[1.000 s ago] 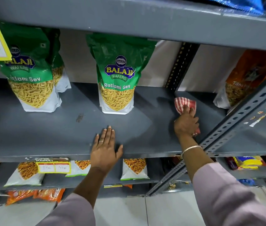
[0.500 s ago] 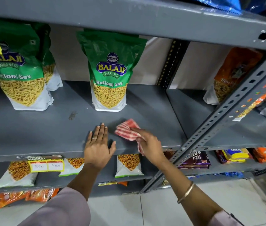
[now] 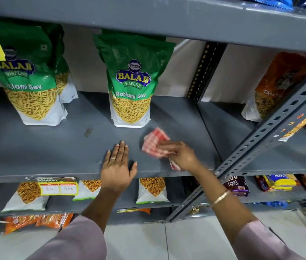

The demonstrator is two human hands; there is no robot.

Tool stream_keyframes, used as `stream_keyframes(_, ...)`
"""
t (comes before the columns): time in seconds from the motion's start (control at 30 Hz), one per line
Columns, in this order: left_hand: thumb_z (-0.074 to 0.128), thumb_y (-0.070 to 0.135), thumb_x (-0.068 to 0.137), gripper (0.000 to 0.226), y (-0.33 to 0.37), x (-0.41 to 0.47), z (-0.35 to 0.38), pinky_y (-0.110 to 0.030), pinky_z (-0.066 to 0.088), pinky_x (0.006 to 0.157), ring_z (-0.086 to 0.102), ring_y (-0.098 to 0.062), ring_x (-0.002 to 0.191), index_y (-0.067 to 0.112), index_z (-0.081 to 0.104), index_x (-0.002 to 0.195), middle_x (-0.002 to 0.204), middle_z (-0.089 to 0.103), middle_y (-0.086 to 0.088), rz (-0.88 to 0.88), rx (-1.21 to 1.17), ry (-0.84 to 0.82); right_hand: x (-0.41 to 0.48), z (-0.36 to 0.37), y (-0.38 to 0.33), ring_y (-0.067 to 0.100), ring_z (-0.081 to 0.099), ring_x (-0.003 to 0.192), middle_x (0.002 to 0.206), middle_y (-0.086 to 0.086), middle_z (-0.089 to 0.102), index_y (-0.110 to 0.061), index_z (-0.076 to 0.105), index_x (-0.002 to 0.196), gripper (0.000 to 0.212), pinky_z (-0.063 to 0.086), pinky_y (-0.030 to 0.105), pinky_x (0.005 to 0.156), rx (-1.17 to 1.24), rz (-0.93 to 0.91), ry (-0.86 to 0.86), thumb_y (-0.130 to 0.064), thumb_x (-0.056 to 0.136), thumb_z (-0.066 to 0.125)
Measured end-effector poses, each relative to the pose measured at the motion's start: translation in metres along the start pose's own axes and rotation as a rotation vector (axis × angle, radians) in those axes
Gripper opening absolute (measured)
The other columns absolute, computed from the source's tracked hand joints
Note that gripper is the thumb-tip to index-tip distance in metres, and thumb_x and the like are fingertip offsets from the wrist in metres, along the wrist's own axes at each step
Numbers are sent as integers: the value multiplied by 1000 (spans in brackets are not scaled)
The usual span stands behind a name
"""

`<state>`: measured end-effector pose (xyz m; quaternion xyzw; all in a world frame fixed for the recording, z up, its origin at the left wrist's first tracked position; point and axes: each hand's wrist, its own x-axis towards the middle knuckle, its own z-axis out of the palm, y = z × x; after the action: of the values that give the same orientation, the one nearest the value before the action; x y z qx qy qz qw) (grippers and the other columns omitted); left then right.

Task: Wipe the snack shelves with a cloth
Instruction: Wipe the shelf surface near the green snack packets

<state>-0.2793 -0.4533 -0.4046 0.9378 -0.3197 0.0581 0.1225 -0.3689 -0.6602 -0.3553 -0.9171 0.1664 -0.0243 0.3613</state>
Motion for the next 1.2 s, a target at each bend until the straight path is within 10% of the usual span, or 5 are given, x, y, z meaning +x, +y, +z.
stream_keyframes(0.13,34,41,82,64,1,1,-2,-40,26,103,55,-30,119,-3,59,122,131,55,-17,2,4,2,-2,-55,4,19,62,70,107,24,69,-2,70,110,43,53,21,68,314,126,-508,-3,68,62)
stream_keyframes(0.27,34,39,82,63,1,-1,-2,-40,26,103,55,-30,118,-2,59,122,131,56,-17,4,0,13,26,-65,10,15,62,72,106,10,63,-8,70,104,26,50,11,57,592,331,120,4,84,59)
stream_keyframes(0.63,38,40,78,62,0,3,0,-38,27,101,59,-28,114,-1,62,118,127,59,-16,15,-10,87,170,-39,42,33,-16,148,162,-1,-9,-35,1,151,99,-1,58,117,-461,398,5,-11,74,57)
stream_keyframes(1.0,35,39,77,63,2,2,-5,-39,26,103,57,-28,117,0,61,121,129,58,-15,11,27,47,66,13,14,26,46,134,148,8,46,-23,43,142,52,39,35,108,-340,-8,356,-16,91,52)
stream_keyframes(1.2,36,36,80,60,2,-1,-3,-40,27,103,57,-29,116,-1,62,119,128,58,-17,45,3,61,-15,-20,2,13,52,128,136,-6,58,-27,62,126,43,41,34,110,-123,3,-199,-6,88,60)
